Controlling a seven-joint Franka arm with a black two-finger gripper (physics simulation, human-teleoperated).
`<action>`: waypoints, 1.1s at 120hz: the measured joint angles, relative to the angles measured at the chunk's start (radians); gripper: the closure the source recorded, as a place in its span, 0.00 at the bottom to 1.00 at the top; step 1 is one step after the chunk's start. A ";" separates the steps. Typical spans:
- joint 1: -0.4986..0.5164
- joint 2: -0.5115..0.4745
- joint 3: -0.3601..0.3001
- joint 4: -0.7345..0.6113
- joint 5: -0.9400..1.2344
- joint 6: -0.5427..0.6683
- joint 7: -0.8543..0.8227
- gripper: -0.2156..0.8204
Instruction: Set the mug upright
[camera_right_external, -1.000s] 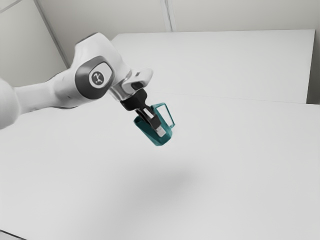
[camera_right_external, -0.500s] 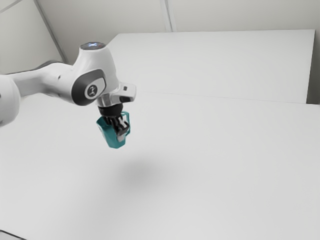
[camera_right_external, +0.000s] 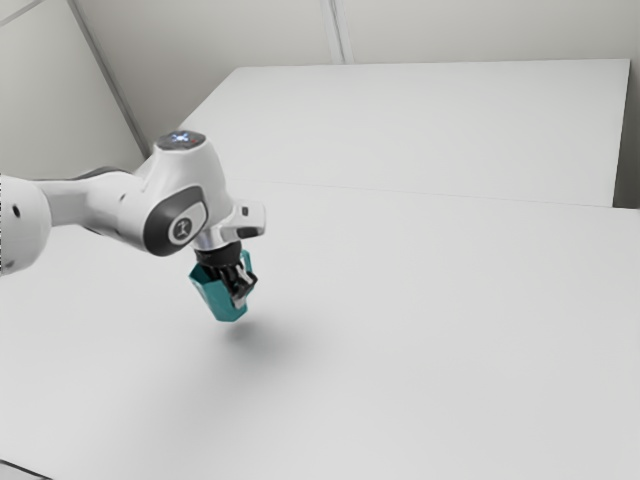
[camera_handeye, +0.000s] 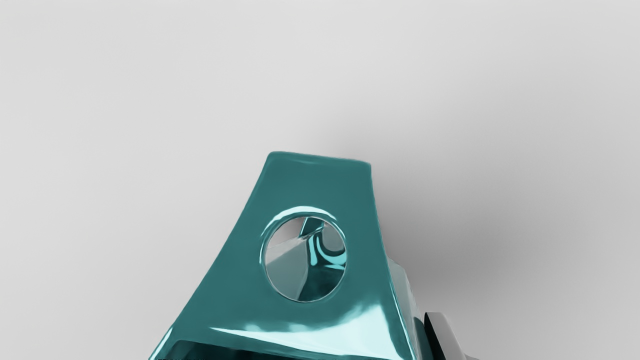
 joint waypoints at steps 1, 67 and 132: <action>0.000 0.002 0.000 0.000 0.000 0.004 -0.001 0.97; 0.002 0.076 -0.002 -0.028 0.006 0.159 -0.057 0.97; 0.003 0.120 0.000 -0.029 0.001 0.187 -0.081 0.96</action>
